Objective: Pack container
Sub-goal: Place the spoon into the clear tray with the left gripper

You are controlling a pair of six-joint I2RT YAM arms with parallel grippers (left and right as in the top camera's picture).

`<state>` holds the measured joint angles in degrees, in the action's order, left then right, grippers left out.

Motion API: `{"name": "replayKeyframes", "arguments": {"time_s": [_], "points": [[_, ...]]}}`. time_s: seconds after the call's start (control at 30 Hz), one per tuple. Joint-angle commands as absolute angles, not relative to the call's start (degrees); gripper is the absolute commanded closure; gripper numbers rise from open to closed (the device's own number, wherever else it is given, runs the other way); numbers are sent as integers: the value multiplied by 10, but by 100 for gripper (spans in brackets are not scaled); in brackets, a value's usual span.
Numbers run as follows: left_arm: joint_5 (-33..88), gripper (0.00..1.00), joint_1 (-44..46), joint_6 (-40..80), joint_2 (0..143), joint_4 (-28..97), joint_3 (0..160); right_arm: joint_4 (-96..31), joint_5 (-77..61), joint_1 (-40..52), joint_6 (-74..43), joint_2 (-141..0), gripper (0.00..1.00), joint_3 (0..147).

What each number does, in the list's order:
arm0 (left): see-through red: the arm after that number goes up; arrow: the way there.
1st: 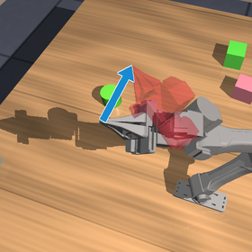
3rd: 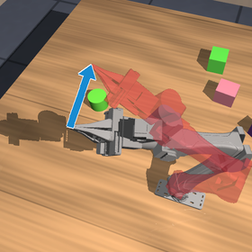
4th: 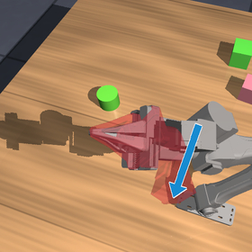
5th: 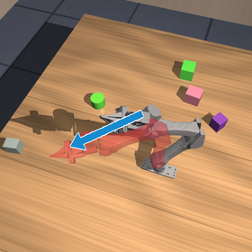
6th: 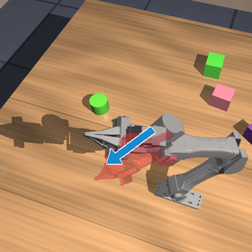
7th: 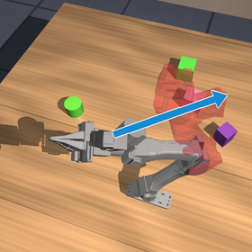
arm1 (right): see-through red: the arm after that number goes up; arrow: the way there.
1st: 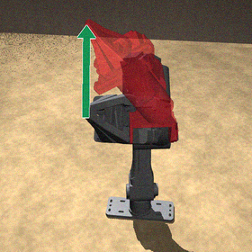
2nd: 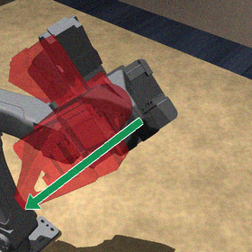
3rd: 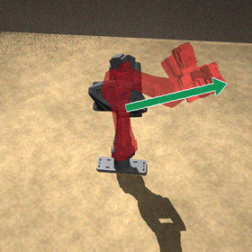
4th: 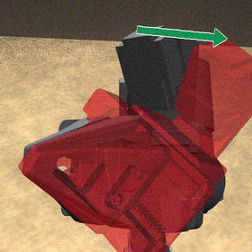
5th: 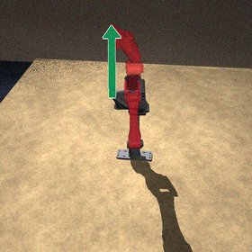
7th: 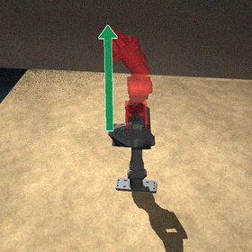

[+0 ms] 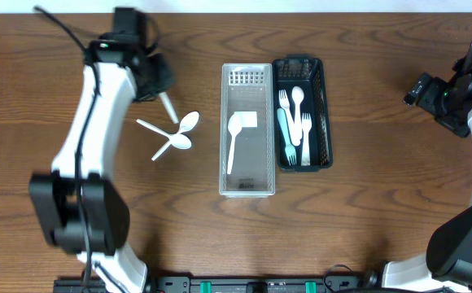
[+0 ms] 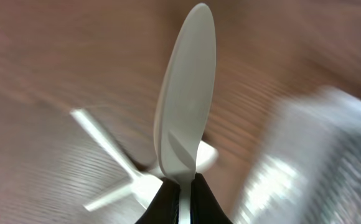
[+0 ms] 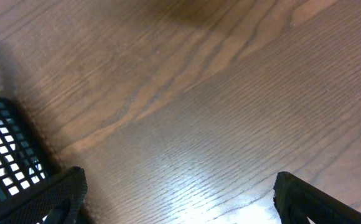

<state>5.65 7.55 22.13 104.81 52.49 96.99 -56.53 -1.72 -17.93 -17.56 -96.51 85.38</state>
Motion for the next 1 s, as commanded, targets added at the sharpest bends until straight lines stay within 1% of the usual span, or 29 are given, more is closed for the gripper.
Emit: {"name": "replayKeyframes", "arguments": {"time_s": [0.0,0.1,0.23,0.37,0.4,0.47,0.5,0.57,0.67,0.77,0.83,0.9,0.97], "points": [[60,94,142,145,1032,540,975,-566,-19,-183,-184,-965,1,852],[59,94,202,123,1040,543,968,-566,-19,-183,-184,-965,1,852],[17,94,265,122,1074,537,957,-566,-19,-183,-184,-965,1,852],[17,92,289,123,1112,534,957,-566,-19,-183,-184,-965,1,852],[17,76,294,122,1121,536,957,-566,-19,-183,-184,-965,1,852],[17,36,293,118,1117,545,960,-566,-19,-183,-184,-965,1,852],[14,23,288,116,1113,553,966,-566,-19,-183,-184,-965,1,852],[-7,13,275,116,1098,575,980,-566,-19,-183,-184,-965,1,852],[-49,5,240,116,1063,596,986,-566,-19,-183,-184,-965,1,852],[-58,5,184,122,1048,602,986,-566,-19,-183,-184,-965,1,852],[-58,5,143,176,1052,604,984,-566,-19,-183,-184,-965,1,852],[-58,6,98,268,1063,606,974,-566,-19,-183,-184,-965,1,852],[-58,10,60,339,1077,606,962,-566,-19,-183,-184,-965,1,852]]}}
